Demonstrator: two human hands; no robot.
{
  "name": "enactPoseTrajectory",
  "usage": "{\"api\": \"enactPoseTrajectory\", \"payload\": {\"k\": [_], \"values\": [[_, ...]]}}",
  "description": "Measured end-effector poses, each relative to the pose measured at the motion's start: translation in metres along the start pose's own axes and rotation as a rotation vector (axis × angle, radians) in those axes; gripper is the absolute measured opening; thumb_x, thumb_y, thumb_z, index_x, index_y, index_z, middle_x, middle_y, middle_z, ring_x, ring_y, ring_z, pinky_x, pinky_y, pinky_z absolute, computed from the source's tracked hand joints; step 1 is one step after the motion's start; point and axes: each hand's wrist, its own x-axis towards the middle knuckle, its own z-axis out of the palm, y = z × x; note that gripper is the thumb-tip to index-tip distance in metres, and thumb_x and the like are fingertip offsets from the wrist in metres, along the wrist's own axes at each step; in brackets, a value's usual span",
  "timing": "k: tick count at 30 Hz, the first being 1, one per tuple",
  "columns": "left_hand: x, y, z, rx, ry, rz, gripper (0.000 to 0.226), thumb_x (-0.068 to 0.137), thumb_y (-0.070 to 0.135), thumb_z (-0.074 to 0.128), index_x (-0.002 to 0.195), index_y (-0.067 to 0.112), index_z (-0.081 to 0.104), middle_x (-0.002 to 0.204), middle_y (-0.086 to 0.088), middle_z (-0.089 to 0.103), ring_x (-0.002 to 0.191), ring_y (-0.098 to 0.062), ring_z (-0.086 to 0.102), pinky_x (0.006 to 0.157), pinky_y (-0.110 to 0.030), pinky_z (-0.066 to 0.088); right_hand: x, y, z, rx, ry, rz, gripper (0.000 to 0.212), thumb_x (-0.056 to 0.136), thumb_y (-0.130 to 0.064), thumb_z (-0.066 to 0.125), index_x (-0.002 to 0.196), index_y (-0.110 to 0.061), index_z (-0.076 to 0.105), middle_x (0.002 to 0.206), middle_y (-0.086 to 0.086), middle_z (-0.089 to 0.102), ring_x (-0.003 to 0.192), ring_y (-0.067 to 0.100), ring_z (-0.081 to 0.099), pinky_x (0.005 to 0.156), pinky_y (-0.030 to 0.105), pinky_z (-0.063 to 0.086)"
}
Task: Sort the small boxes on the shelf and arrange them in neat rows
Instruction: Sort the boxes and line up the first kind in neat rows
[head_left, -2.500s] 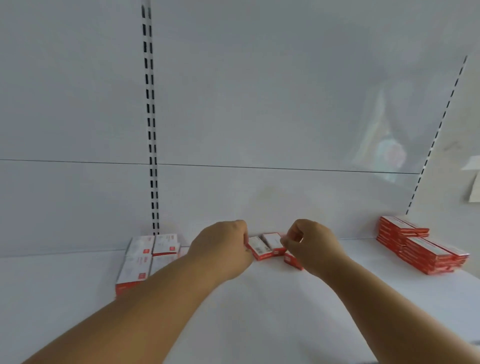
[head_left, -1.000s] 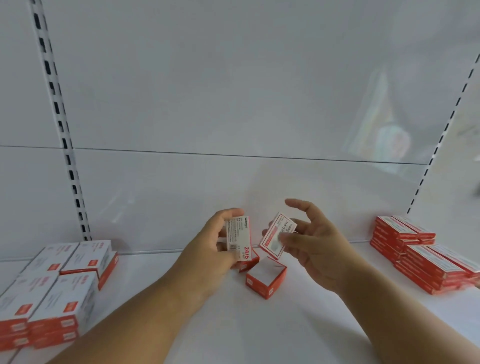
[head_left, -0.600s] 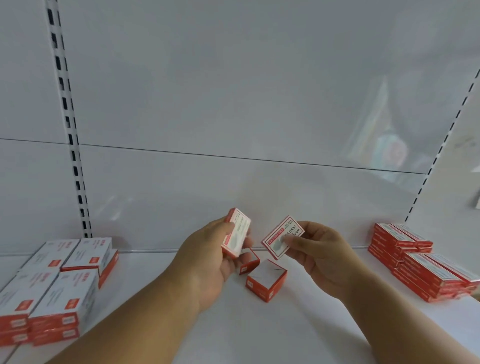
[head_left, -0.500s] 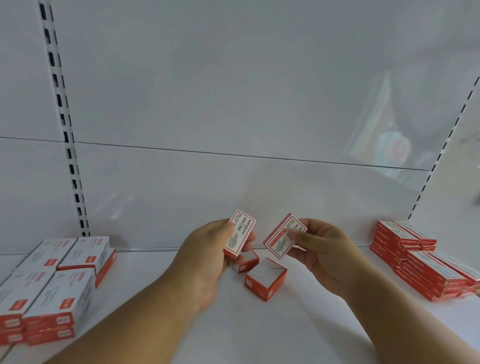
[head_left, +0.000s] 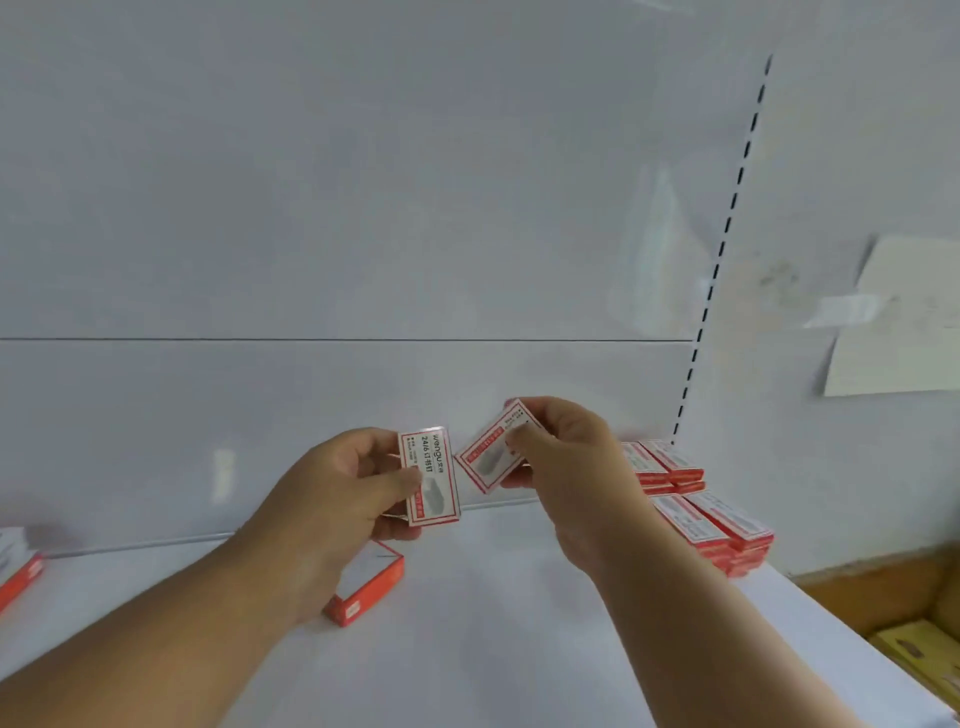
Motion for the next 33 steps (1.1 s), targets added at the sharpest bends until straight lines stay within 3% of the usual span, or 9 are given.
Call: {"api": "enactPoseTrajectory", "payload": {"k": [3,8,13,17,20,22,27,33], "values": [[-0.001,0.011,0.056,0.011,-0.046,-0.003,0.017,0.092,-0.003,0.059,0.099,0.01,0.067,0.08,-0.008,0.076,0.065,-0.021,0.071,0.06,-0.034,0.056,0.006,-0.012,-0.067,-0.197,-0.025,-0.075,0.023,0.087,-0.004,0.057,0.093,-0.02,0.072,0.077,0.003,0.076,0.067,0.018,0.073,0.068,0.038,0.06],[0.008,0.015,0.151,0.106,-0.083,-0.031,0.014,0.086,-0.001,0.067,0.093,0.011,0.071,0.072,-0.004,0.075,0.057,-0.014,0.061,0.062,-0.03,0.047,0.029,-0.008,-0.168,-0.209,-0.05,0.013,0.013,0.084,0.0,0.07,0.092,-0.009,0.064,0.085,0.016,0.073,0.07,0.025,0.073,0.065,0.039,0.059],[0.019,0.019,0.211,0.184,-0.082,-0.097,0.015,0.085,-0.003,0.068,0.091,0.011,0.072,0.066,-0.002,0.071,0.049,-0.01,0.058,0.055,-0.025,0.046,0.048,0.018,-0.222,-0.391,-0.147,0.07,0.004,0.087,-0.009,0.069,0.089,-0.006,0.067,0.074,0.004,0.075,0.065,0.016,0.072,0.063,0.033,0.059],[0.023,0.016,0.229,0.274,-0.044,-0.145,0.006,0.088,0.004,0.069,0.093,0.003,0.072,0.061,0.0,0.069,0.042,-0.003,0.059,0.043,-0.014,0.044,0.056,0.042,-0.231,-0.548,-0.192,0.085,0.008,0.088,-0.02,0.069,0.084,-0.013,0.068,0.074,0.001,0.074,0.06,0.013,0.067,0.058,0.03,0.056],[0.029,0.004,0.227,0.508,0.023,-0.125,0.022,0.08,0.028,0.079,0.082,0.008,0.071,0.072,-0.005,0.072,0.057,-0.013,0.061,0.063,-0.028,0.054,0.061,0.05,-0.231,-0.748,-0.211,-0.015,0.015,0.085,-0.034,0.071,0.085,-0.019,0.069,0.077,-0.005,0.069,0.06,0.008,0.055,0.053,0.025,0.043],[0.03,0.002,0.226,0.614,0.056,-0.113,0.028,0.076,0.037,0.081,0.076,0.011,0.068,0.074,-0.004,0.071,0.063,-0.016,0.061,0.067,-0.031,0.053,0.06,0.049,-0.23,-0.874,-0.212,-0.084,0.018,0.082,-0.04,0.073,0.088,-0.024,0.068,0.081,-0.01,0.063,0.066,0.007,0.054,0.054,0.021,0.039],[0.027,0.007,0.229,0.732,0.1,0.031,0.025,0.077,0.038,0.08,0.076,0.018,0.065,0.07,0.005,0.065,0.061,-0.012,0.058,0.055,-0.025,0.043,0.055,0.037,-0.225,-0.937,-0.194,-0.223,0.019,0.085,-0.039,0.07,0.097,-0.028,0.061,0.099,-0.011,0.06,0.077,0.004,0.055,0.058,0.015,0.039],[0.01,0.013,0.194,0.824,0.183,0.189,0.016,0.08,0.037,0.072,0.077,0.025,0.061,0.068,0.007,0.059,0.06,-0.008,0.052,0.053,-0.021,0.038,0.051,0.014,-0.183,-0.905,-0.225,-0.446,0.012,0.088,-0.036,0.064,0.096,-0.027,0.062,0.095,-0.011,0.054,0.083,0.008,0.051,0.069,0.02,0.038]]}}
